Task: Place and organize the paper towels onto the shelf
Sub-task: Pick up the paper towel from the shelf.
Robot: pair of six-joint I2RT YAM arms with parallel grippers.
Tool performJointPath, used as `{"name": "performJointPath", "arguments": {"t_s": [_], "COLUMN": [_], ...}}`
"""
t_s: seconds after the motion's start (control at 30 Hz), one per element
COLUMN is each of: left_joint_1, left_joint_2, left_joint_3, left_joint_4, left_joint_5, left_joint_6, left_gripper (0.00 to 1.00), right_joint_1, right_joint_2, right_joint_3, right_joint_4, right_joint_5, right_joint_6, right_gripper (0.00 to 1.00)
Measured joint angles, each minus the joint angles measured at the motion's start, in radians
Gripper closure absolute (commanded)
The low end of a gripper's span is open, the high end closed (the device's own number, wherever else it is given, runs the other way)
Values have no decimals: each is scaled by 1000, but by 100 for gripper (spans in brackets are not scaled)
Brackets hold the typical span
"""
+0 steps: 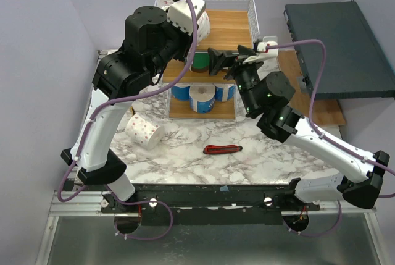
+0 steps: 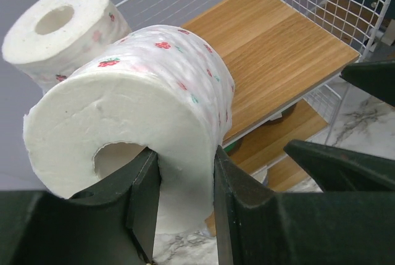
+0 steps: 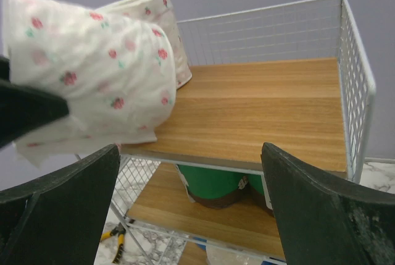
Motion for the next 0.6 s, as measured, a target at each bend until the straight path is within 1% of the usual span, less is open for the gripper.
{"name": "performJointPath", "arguments": {"t_s": [0.1, 0.17, 0.2, 0.27, 0.37, 0.6], "left_joint_1": [-25, -34, -34, -39, -42, -79], "left_joint_2": [2, 2, 2, 2, 4, 6], "left_joint_3": [10, 15, 15, 15, 15, 15], "left_joint_4": [5, 14, 18, 23, 31, 43], "left_joint_5": [-55, -79, -87, -98, -111, -138], "left_joint_6": [49, 74, 83, 100, 116, 151], "left_gripper": [82, 77, 76, 77, 81, 84], "right_joint_1": [0, 0, 0, 0, 0, 0], "right_joint_2": [-14, -14, -14, -15, -21, -49], "right_joint_3": [-116, -164, -179, -188, -188, -188], "right_joint_4": [117, 169, 185, 214, 255, 296], "right_joint_5": [-28, -39, -40, -41, -41, -41], "right_joint_6": [-65, -101, -116, -141, -163, -188], "right_gripper": [0, 0, 0, 0, 0, 0]}}
